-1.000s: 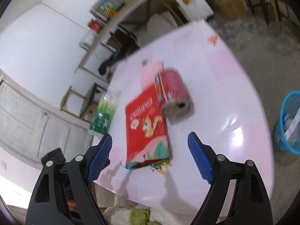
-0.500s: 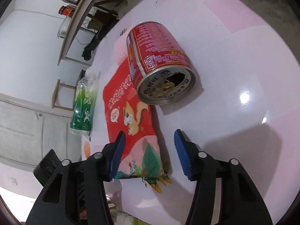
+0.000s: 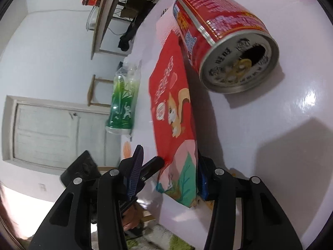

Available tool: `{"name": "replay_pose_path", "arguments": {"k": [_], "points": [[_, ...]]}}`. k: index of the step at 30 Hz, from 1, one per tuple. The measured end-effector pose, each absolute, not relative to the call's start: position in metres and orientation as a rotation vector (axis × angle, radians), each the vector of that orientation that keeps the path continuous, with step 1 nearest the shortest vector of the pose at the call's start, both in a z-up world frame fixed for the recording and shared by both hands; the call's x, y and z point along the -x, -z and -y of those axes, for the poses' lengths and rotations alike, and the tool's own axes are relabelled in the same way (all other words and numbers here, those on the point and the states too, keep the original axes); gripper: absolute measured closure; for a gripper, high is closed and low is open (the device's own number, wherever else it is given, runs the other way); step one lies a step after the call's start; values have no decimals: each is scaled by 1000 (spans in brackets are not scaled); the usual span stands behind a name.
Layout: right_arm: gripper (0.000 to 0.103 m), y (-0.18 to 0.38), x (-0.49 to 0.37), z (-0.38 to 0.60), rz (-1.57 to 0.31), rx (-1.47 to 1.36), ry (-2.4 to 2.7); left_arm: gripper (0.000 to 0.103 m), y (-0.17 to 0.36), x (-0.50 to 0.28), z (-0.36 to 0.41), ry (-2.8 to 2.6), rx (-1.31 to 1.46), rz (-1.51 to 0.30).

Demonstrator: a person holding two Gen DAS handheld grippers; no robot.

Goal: Collect trash
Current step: 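Grasp the red snack bag with the right gripper while the left releases it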

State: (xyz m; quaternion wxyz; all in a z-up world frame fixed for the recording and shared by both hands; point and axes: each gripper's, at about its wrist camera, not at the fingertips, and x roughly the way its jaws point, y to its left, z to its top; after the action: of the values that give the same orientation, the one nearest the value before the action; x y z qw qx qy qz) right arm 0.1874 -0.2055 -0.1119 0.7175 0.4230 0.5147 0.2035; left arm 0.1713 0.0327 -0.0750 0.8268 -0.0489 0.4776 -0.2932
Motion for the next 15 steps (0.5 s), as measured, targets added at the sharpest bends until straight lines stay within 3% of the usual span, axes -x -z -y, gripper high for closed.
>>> {"name": "replay_pose_path", "arguments": {"k": [2,6,11,14,15], "points": [[65,112,-189,204,-1140,-941,-440,103,75,-170,-34,633,115,-1021],[91,106,-186,197,-1143,-891,-422,103,76,-166,-38,635,139,-1022],[95,86,-172,190,-1132,-720,-349,99,70,-162,-49,635,136,-1023],[95,74,-163,187,-1121,-644,-325,74,47,-169,-74,581,187,-957],[95,72,-161,187,-1121,-629,-321,60,34,-173,-90,540,216,-909]]}}
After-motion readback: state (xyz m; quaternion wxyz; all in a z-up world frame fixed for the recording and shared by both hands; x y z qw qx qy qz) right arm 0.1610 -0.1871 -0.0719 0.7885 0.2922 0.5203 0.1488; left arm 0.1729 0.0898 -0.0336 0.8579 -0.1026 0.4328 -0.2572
